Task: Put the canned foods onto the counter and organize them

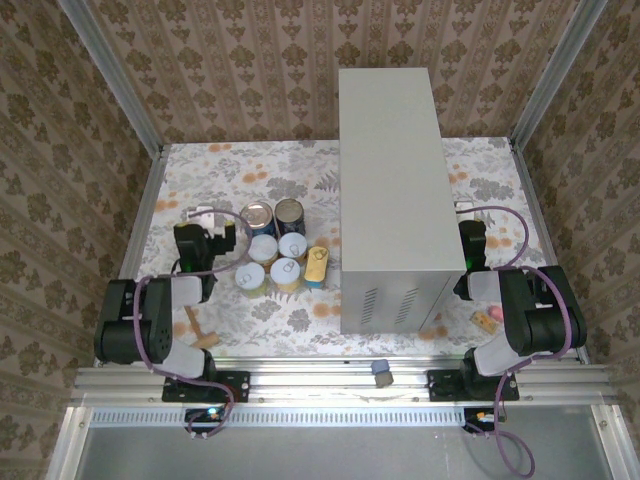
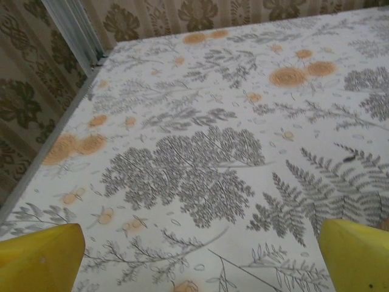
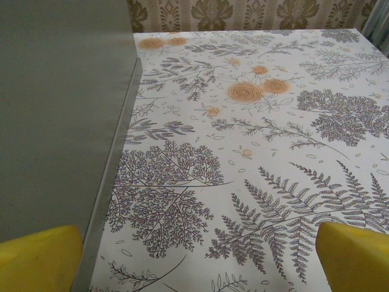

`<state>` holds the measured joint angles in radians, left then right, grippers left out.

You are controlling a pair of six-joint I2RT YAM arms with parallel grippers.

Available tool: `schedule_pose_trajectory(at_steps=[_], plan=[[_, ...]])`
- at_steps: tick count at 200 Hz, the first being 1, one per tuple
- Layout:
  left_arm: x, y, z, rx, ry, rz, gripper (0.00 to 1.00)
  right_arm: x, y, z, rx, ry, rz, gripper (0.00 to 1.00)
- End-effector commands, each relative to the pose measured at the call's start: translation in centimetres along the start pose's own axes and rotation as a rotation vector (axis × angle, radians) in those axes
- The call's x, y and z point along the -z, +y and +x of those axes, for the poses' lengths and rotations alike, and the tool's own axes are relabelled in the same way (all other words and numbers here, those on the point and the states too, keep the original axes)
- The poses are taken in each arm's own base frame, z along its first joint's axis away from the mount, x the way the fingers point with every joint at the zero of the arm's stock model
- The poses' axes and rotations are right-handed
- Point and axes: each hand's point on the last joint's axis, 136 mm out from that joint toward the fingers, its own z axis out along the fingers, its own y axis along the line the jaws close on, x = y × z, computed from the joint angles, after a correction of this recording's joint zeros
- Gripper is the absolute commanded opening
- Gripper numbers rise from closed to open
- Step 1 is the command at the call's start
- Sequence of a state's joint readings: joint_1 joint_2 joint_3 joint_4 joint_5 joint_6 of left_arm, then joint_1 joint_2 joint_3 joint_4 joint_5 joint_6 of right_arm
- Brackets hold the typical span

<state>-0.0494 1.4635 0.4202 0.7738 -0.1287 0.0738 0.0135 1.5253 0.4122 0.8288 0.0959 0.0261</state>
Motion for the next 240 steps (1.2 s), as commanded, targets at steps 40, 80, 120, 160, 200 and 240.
schedule_pose_trajectory(at_steps=[40, 80, 120, 160, 200, 240], plan=[[1.4, 4.1, -2.0, 0.046, 0.16, -0.24, 1.0, 0.0, 0.9, -0.2, -0.003, -0.018, -0.044, 1.0], [4.2, 6.5, -3.3, 0.083, 0.247, -0.404, 1.0, -0.2, 0.8, -0.2, -0.009, -0.011, -0.047, 1.0], [7.1, 5.5, -4.8, 0.178, 0.278, -0.369, 1.0, -0.1, 0.6, -0.4, -0.014, -0.008, -0.033, 1.0], [10.0, 4.9, -4.0, 0.279, 0.376, -0.33, 1.0, 0.4, -2.5, -2.6, -0.059, 0.085, 0.154, 1.0], [11.2, 1.6, -3.6, 0.293, 0.471, -0.134, 1.0, 3.2, -5.1, -6.8, -0.094, 0.178, 0.291, 1.0], [11.7, -1.6, -3.5, 0.269, 0.572, 0.029, 1.0, 7.8, -6.8, -11.7, -0.141, 0.282, 0.388, 1.0]])
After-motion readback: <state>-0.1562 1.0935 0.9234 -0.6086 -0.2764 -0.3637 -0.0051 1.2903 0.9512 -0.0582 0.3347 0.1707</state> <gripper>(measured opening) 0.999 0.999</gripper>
